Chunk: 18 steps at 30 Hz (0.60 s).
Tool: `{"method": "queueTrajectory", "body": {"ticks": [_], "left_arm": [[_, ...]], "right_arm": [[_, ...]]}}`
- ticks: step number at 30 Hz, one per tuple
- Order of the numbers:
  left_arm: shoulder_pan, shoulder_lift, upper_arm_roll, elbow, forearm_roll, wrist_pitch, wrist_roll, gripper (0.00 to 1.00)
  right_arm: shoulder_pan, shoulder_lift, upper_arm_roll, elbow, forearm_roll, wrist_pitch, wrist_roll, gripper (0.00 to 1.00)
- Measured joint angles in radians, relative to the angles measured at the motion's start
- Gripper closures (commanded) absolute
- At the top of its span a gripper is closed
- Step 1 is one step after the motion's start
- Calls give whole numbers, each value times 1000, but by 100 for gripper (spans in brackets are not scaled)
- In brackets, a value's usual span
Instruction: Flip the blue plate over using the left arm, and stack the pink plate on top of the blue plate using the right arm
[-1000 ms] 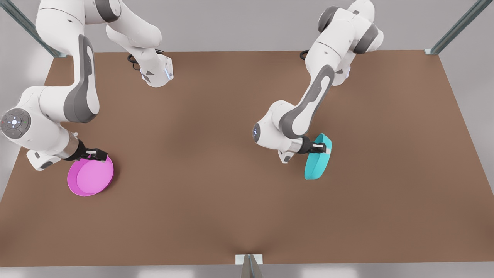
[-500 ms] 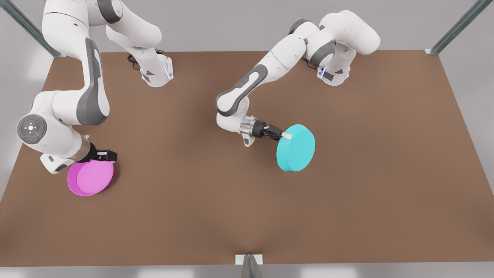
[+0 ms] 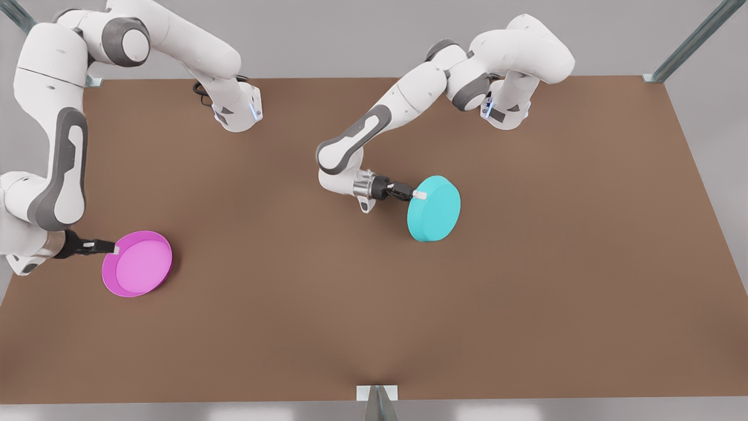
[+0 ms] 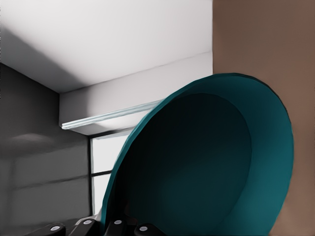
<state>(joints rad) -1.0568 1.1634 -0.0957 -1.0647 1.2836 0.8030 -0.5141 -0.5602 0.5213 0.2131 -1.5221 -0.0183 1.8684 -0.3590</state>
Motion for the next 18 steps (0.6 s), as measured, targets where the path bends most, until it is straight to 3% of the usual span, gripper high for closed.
{"method": "queueTrajectory", "body": {"ticks": [10, 11, 12, 13, 18], "left_arm": [[-2, 24, -2, 11, 18, 4, 0, 79], [-2, 29, -1, 12, 18, 5, -1, 61], [-2, 32, -1, 12, 16, 6, -2, 33], [-2, 33, -2, 12, 9, 7, -4, 25], [-3, 59, -3, 36, -26, 4, -4, 22]], "right_arm": [[-106, 101, -5, 8, 8, 104, -72, 0], [-108, 111, -4, 9, 10, 106, -78, 0], [-114, 126, -5, 9, 11, 125, -79, 0], [-118, 139, -5, 6, 12, 152, -84, 0], [-149, 215, -4, 46, 8, 205, -169, 0]]}}
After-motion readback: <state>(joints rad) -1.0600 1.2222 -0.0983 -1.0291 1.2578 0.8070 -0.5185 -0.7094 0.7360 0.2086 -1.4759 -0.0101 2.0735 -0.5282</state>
